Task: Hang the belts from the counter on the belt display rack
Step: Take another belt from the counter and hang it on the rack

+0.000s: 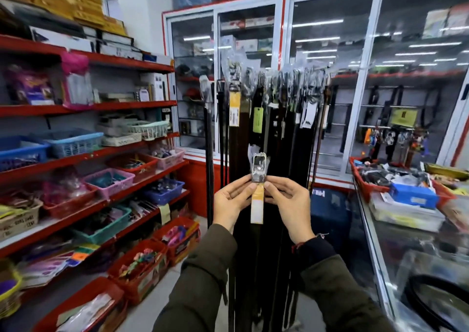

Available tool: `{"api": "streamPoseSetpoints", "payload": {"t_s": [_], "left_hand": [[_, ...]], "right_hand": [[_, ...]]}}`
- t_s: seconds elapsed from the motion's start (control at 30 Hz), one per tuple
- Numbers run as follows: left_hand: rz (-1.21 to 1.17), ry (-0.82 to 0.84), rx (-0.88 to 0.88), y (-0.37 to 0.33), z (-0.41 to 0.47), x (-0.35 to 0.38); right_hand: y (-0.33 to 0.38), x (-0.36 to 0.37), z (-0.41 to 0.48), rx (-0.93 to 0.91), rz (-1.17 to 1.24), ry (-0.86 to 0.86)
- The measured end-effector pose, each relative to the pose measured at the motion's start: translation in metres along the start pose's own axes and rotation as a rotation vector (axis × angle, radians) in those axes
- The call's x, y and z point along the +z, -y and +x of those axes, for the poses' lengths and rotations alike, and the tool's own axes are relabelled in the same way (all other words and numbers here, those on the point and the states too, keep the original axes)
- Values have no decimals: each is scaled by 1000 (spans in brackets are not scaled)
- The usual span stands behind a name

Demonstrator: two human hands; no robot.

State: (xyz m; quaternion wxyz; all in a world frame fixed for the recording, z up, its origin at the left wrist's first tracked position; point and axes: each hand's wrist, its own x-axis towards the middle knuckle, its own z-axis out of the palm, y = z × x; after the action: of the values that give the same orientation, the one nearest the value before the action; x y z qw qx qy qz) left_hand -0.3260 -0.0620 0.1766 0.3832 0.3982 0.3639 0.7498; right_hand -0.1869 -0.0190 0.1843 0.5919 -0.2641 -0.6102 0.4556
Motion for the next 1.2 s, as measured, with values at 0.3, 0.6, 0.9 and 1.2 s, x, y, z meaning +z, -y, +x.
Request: {"api": "streamPoseSetpoints", "payload": {"t_s": [0.3, 0.6, 0.9, 1.2], "left_hand": [[-23, -20, 214, -91, 61, 11], [100, -36, 347, -160, 106, 28], [88, -63, 309, -177, 137, 30], [52, -61, 196, -156, 159, 24]], "right_hand": [[72, 56, 69, -140, 127, 97], [117, 98, 131, -229, 187, 39], [131, 113, 164, -159, 168, 14], [105, 114, 175, -137, 98, -57]]}}
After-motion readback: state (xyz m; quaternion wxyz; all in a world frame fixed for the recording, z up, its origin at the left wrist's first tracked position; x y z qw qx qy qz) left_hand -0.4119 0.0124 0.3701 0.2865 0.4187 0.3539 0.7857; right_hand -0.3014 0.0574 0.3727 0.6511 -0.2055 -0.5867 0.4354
